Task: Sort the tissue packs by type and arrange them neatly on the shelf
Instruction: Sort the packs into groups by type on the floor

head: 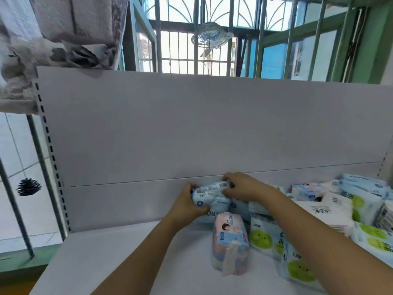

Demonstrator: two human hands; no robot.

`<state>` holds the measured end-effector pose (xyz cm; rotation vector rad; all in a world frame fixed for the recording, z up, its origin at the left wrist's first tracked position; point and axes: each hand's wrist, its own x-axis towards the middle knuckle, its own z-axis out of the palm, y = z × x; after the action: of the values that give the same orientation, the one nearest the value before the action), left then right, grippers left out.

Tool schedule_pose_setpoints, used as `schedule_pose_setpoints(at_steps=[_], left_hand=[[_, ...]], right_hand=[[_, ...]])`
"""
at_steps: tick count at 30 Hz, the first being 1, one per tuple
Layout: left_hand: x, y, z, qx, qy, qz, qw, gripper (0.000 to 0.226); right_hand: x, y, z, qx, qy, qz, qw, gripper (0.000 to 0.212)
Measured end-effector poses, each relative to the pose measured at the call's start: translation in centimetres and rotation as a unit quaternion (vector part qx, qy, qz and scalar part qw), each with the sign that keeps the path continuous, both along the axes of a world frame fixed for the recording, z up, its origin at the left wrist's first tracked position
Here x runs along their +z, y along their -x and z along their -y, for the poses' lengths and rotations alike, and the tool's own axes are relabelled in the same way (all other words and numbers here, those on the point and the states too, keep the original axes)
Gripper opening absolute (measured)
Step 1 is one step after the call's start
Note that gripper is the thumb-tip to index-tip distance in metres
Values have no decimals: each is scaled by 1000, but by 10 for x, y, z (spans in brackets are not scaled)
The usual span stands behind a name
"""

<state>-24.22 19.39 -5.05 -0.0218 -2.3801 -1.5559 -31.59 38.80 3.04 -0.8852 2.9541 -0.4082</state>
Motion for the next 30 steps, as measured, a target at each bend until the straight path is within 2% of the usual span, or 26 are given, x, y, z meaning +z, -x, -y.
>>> schedule_pose_setpoints(at_steps=[3, 5, 7, 10, 13, 16, 23, 30], left_hand=[[24, -10, 13, 11, -41, -44, 998, 60], [41, -17, 20, 4, -87, -67, 994, 60], [57, -23, 27, -9, -148, -83, 985, 59], [80, -28, 24, -53, -228, -99, 967, 55], [101, -35, 1, -81, -309, -95, 943, 41], [115, -37, -33, -114, -355, -56, 926, 42], [112, -38, -157, -213, -357, 37, 909, 36], [82, -89, -315, -322, -349, 116, 873, 24]], right_hand=[[12, -4, 14, 7, 99, -10, 995, 54], [26, -10, 21, 4, 198, 33, 980, 57], [39, -12, 24, -28, 315, 99, 944, 54], [52, -18, 17, -28, 451, 208, 867, 52], [59, -36, 0, -2, 510, 240, 826, 44], [66, -65, -27, -20, 552, 189, 812, 31], [46, -143, -143, -200, 591, -18, 781, 24], [4, -258, -291, -376, 628, -121, 671, 28]])
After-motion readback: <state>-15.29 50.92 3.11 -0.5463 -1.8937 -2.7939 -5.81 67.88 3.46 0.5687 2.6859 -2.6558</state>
